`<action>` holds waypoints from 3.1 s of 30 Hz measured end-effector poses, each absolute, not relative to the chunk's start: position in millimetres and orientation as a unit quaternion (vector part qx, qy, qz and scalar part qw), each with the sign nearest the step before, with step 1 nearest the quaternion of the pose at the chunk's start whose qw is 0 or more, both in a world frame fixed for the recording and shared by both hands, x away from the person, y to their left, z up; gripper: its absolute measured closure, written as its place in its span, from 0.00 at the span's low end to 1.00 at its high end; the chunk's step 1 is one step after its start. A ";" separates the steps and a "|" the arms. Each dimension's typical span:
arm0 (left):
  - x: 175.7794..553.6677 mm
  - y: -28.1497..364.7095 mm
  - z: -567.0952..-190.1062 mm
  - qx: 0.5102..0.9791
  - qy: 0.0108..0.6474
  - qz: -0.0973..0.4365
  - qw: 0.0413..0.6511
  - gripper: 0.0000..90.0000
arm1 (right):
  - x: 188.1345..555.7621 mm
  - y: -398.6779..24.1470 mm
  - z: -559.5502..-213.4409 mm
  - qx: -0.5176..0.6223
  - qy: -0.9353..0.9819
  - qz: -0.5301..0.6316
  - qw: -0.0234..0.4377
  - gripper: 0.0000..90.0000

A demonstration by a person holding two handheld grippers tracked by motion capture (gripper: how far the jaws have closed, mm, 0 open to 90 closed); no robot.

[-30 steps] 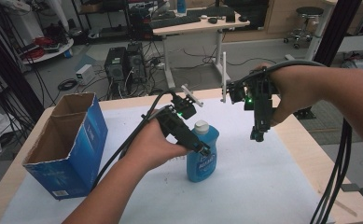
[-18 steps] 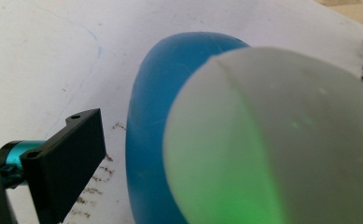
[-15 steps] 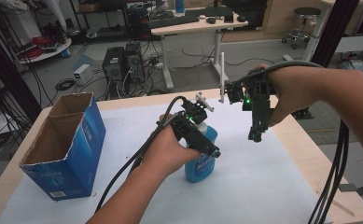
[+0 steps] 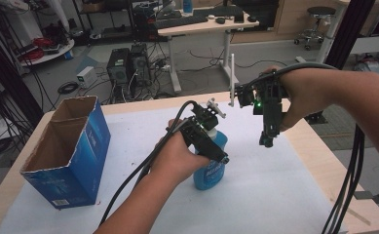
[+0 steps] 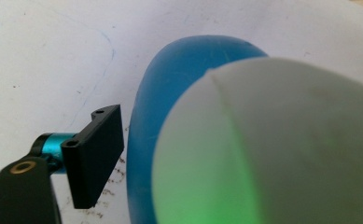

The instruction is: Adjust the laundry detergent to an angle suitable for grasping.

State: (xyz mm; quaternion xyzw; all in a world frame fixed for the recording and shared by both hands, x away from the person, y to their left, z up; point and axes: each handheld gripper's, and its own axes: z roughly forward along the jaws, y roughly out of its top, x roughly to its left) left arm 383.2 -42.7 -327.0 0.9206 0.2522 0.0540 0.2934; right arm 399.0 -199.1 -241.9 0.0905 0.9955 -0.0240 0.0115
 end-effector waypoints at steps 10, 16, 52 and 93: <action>382.3 -45.8 -329.2 0.922 0.253 0.061 0.289 0.26 | 399.2 -197.5 -243.2 0.088 0.996 -0.025 0.011 0.03; 382.5 -45.2 -328.2 0.922 0.252 0.067 0.286 0.31 | 399.9 -198.0 -243.8 0.088 0.996 -0.027 0.010 0.03; 366.7 -48.2 -323.9 0.931 0.214 0.102 0.279 0.47 | 398.2 -196.7 -246.0 0.091 0.995 -0.028 0.012 0.03; 345.1 46.7 -298.4 0.961 0.006 -0.005 0.278 0.47 | 388.3 -178.5 -253.7 0.080 0.996 -0.033 0.009 0.03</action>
